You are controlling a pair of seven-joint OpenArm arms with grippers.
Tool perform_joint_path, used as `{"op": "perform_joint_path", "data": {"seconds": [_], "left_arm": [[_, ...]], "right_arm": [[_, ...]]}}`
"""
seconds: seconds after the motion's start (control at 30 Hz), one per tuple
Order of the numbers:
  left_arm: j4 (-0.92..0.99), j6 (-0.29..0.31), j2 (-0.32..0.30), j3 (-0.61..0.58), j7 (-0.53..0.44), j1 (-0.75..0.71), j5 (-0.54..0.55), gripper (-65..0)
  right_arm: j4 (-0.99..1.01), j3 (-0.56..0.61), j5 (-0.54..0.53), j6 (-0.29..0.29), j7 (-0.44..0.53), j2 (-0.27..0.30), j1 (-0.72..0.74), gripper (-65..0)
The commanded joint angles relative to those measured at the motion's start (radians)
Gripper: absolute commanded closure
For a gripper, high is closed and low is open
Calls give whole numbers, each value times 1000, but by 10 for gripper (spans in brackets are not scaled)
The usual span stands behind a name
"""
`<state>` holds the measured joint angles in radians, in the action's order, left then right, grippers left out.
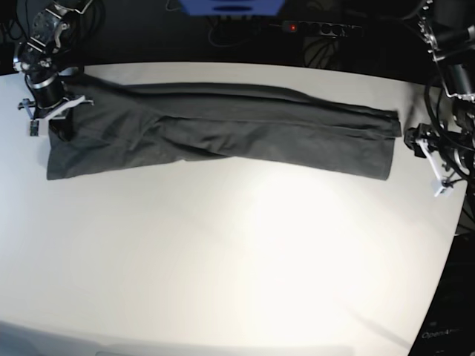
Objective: Fold the T-shirt properly
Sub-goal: 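Move the left gripper down to the strip end and grasp it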
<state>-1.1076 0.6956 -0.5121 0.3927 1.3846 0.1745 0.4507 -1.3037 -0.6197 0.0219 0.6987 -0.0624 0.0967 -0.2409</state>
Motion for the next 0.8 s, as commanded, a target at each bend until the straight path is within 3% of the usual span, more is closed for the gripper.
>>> {"op": "perform_joint_path", "data": {"seconds": [0.0,0.13,0.43,0.67,0.77], "left_arm": [[-12,3,-16,5,12,18,10,-315],[-12,3,-26,4,12,30,98,-315],[-9,3,-79,-1,12,30,271,-315],[1,3,-69,-1,12,29,365,-315],[88,3,-44,-1,12,33,376,-315]], "right_arm": [[6,1,63,-1,-84,2,-10,-6],[6,-2,149,-1,-84,-8,-4,-6],[6,-2,217,-1,-15,-61,-4,-6],[6,-2,217,-1,-18,-61,-4,-7],[6,-2,217,-1,-21,-59,-4,-7]]}}
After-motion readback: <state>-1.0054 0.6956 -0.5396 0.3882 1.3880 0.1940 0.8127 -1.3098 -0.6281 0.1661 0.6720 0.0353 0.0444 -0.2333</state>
